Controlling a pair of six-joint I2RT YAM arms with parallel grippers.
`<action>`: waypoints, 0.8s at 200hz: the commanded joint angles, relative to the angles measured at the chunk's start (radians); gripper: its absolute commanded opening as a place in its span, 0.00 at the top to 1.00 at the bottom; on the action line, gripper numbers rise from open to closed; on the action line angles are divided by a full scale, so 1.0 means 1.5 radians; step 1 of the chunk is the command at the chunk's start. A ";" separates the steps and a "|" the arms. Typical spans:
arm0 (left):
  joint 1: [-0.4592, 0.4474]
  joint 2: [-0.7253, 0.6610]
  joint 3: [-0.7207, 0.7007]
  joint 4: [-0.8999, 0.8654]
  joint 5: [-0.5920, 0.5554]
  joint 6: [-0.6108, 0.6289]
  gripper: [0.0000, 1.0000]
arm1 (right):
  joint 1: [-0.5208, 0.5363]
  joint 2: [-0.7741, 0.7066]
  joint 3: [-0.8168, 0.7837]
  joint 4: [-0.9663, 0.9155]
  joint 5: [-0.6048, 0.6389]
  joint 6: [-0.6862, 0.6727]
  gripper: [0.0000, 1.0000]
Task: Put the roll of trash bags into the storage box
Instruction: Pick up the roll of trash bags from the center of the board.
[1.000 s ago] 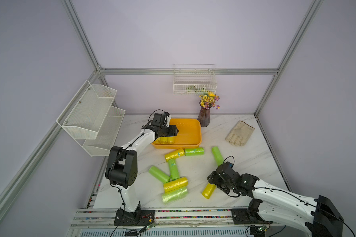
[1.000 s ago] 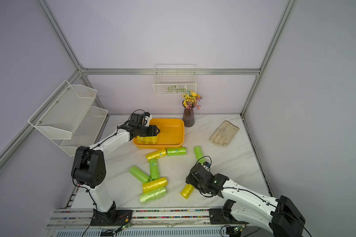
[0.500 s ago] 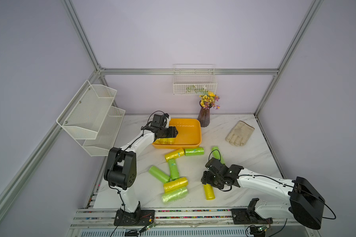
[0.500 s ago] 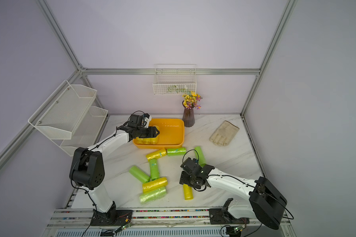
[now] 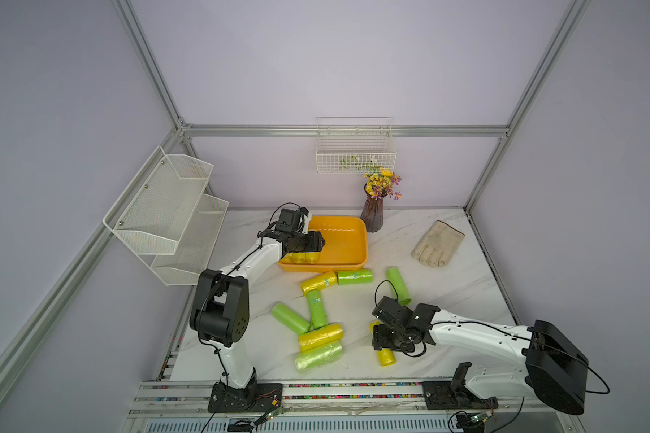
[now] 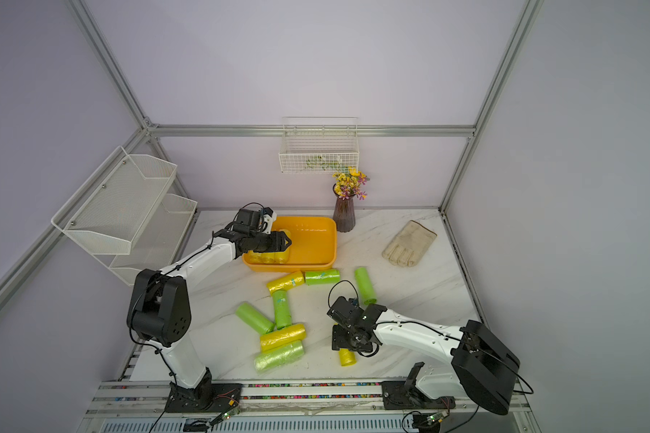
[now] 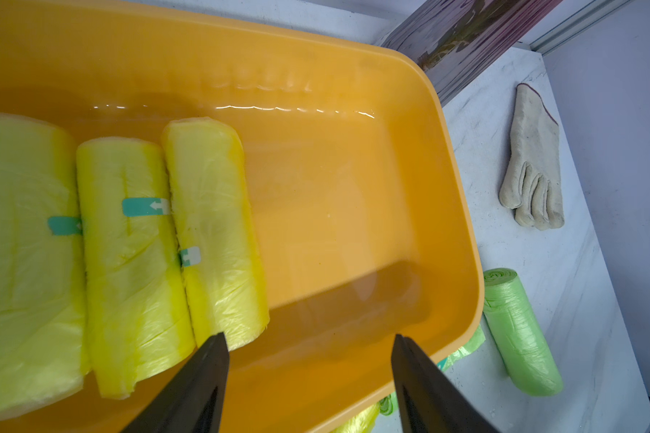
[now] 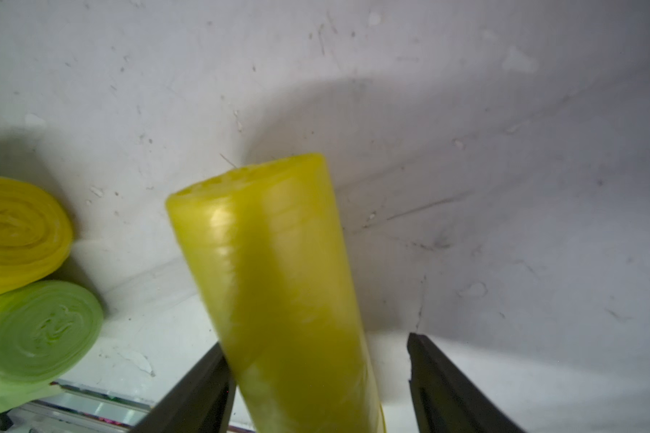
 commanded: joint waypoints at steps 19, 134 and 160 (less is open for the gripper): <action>0.013 -0.010 0.022 0.009 -0.007 -0.011 0.31 | 0.004 0.044 0.047 0.000 0.014 -0.048 0.27; 0.033 -0.049 -0.002 -0.009 -0.039 -0.033 0.30 | 0.002 -0.016 0.107 -0.032 0.088 -0.095 0.61; 0.033 -0.071 -0.018 -0.007 -0.045 -0.052 0.30 | -0.008 -0.029 0.160 -0.019 0.117 -0.150 0.60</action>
